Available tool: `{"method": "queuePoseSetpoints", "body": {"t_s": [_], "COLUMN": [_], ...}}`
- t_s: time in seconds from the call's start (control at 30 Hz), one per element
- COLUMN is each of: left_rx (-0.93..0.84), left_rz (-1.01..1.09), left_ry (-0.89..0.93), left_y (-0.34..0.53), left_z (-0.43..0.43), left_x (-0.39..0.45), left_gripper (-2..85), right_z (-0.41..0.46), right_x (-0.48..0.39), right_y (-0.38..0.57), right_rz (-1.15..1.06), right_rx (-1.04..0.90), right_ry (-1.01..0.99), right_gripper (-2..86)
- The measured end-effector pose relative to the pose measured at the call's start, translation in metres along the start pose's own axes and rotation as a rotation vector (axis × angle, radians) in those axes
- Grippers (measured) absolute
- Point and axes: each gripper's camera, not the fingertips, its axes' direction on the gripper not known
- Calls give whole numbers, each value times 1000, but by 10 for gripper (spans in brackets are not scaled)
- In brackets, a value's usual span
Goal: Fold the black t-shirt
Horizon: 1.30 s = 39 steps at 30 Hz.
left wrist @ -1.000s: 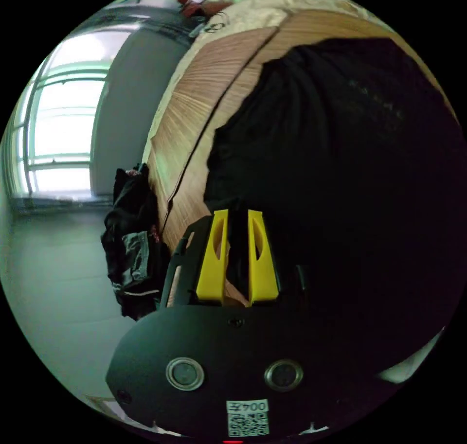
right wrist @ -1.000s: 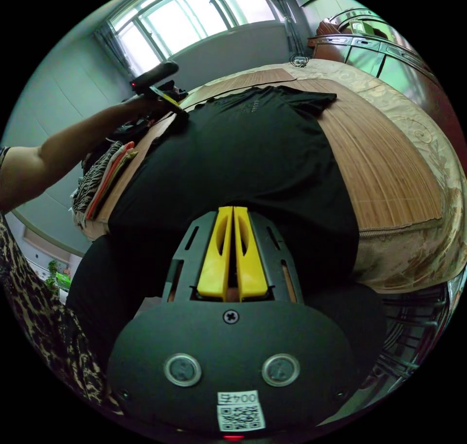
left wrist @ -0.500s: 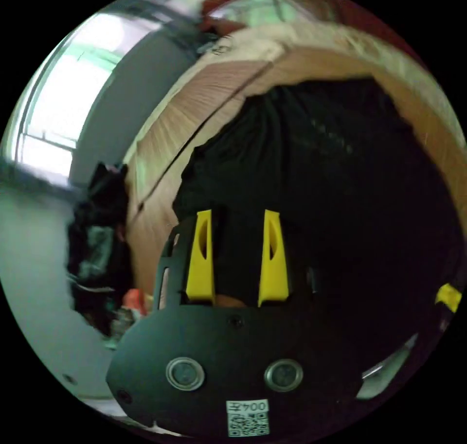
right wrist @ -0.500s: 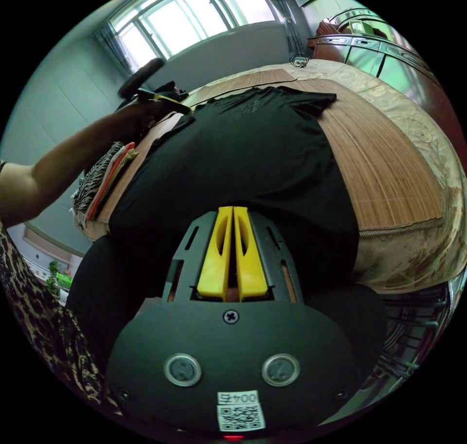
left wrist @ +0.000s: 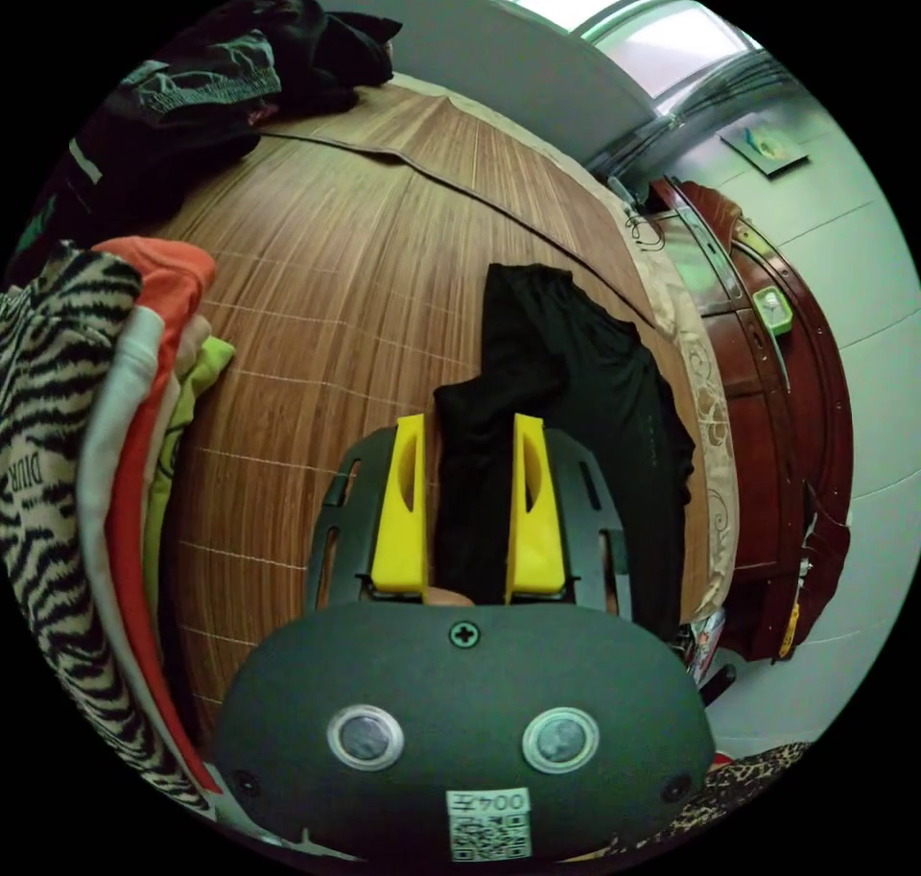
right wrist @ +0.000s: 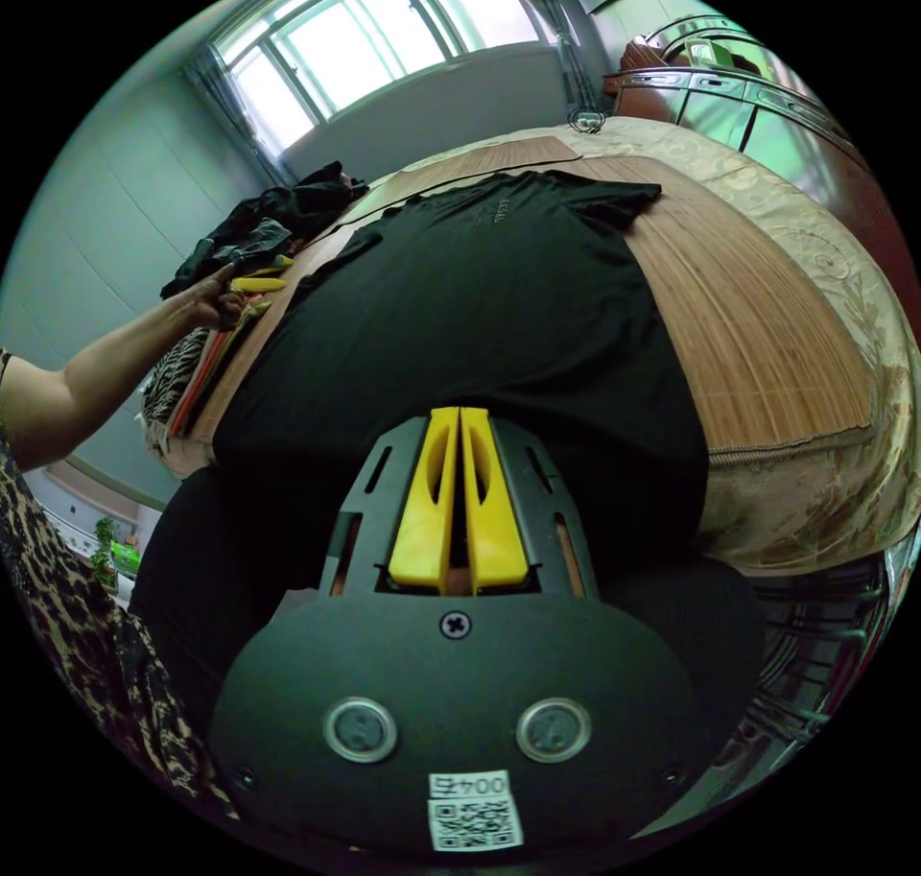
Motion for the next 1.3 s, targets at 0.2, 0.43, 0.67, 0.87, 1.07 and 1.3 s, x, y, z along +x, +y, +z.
{"method": "queuePoseSetpoints", "body": {"t_s": [0.2,0.43,0.67,0.87,1.07,1.3], "left_rx": [-10,96,211,128,33,-74], "left_rz": [-55,93,621,1108,1444,1593], "left_ry": [1,142,-71,-546,-700,-784], "left_y": [11,37,101,170,221,240], "left_z": [6,-3,-20,12,39,45], "left_x": [-17,-5,82,161,208,234], "left_gripper": [109,21,10,12,25,89], "right_z": [1,2,3,3,4,4], "right_x": [-2,-4,-7,-9,-11,-12], "right_y": [0,-1,-1,-1,-1,0], "right_rz": [2,4,0,1,1,2], "right_rx": [0,-1,1,1,2,2], "right_ry": [-1,-4,-2,1,2,0], "right_gripper": [-7,-7,-7,-7,-7,-7]}}
